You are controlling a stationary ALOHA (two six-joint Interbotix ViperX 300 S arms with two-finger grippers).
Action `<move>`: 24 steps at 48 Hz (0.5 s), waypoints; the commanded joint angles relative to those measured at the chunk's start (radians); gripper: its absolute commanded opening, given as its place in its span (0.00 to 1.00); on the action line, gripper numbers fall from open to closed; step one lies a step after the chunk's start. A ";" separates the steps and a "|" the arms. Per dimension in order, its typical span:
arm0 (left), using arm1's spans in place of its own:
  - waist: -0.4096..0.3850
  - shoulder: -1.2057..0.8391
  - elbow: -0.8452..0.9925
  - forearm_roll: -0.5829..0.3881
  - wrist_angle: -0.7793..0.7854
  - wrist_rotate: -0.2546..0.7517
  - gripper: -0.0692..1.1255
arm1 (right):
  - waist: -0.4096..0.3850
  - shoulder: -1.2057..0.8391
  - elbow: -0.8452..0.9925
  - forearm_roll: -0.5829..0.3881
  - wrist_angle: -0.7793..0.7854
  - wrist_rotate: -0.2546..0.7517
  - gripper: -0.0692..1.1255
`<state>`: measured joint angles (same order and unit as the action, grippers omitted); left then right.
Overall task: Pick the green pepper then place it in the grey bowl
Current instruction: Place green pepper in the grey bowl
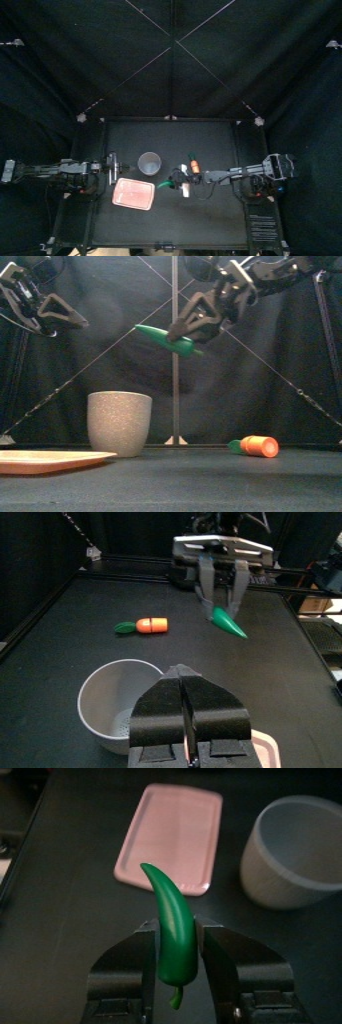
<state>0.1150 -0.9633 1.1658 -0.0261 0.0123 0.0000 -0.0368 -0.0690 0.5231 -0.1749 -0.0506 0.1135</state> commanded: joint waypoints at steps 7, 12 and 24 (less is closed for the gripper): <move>0.002 0.005 -0.011 -0.002 -0.028 0.003 0.06 | -0.103 0.097 -0.152 -0.012 -0.034 -0.003 0.54; 0.002 0.005 -0.009 -0.002 -0.028 0.005 0.06 | -0.114 0.156 -0.195 -0.012 -0.035 -0.003 0.54; 0.003 0.005 -0.006 0.000 -0.028 0.005 0.06 | -0.130 0.275 -0.265 -0.002 -0.025 0.005 0.57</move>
<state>0.1166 -0.9633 1.1750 -0.0276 -0.0061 0.0046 -0.1580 0.2148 0.2961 -0.1825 -0.0721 0.1166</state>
